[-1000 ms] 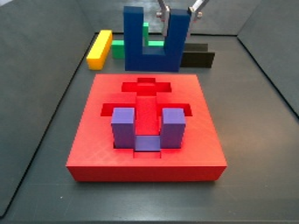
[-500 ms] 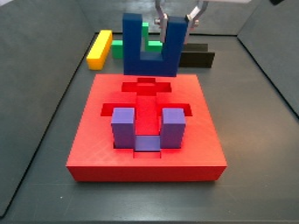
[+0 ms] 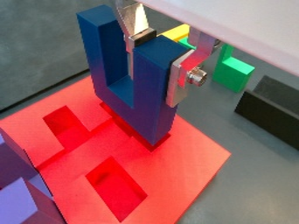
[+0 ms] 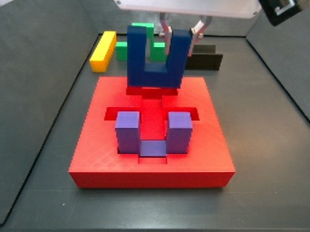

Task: Pick up the blue object. Move up. Move to above the board. Insert the blue object.
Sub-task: Insert the blue object.

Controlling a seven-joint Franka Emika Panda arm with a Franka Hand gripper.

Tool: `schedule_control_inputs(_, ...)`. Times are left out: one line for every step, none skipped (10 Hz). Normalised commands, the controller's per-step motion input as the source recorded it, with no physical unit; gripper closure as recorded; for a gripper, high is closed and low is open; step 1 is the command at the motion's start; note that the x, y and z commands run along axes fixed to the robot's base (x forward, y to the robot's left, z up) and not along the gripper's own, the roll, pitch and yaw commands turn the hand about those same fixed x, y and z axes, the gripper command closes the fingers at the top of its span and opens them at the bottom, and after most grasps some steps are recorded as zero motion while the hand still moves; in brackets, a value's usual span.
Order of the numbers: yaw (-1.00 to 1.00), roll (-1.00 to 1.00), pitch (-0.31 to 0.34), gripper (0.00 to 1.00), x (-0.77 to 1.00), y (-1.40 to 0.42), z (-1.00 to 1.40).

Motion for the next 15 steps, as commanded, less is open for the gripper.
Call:
schedule_control_inputs(0.0, -0.18, -0.146, 1.0, 0.0, 0.0, -0.16)
schedule_control_inputs(-0.02, -0.21, -0.177, 1.0, 0.0, 0.03, -0.11)
schedule_control_inputs(-0.04, -0.19, -0.196, 1.0, 0.0, 0.05, -0.08)
schedule_control_inputs(-0.05, -0.12, -0.187, 1.0, 0.0, 0.07, -0.08)
schedule_control_inputs(-0.06, -0.04, -0.16, 1.0, 0.0, 0.07, -0.09)
schedule_control_inputs(-0.05, 0.0, -0.156, 1.0, 0.0, 0.06, -0.05)
schedule_control_inputs(-0.03, 0.0, -0.139, 1.0, -0.06, 0.05, 0.0)
schedule_control_inputs(0.0, 0.0, -0.131, 1.0, -0.15, 0.02, 0.0)
schedule_control_inputs(0.0, 0.0, -0.119, 1.0, -0.24, 0.0, 0.0)
schedule_control_inputs(0.0, 0.0, -0.149, 1.0, -0.24, 0.01, 0.0)
schedule_control_inputs(0.0, 0.0, -0.136, 1.0, -0.09, 0.01, 0.0)
schedule_control_inputs(0.0, 0.0, -0.091, 1.0, 0.09, 0.08, -0.1)
schedule_control_inputs(0.0, 0.0, -0.053, 1.0, 0.22, 0.15, -0.16)
schedule_control_inputs(0.0, 0.02, -0.041, 1.0, 0.22, 0.16, -0.2)
schedule_control_inputs(0.0, 0.06, -0.037, 1.0, 0.02, 0.08, -0.19)
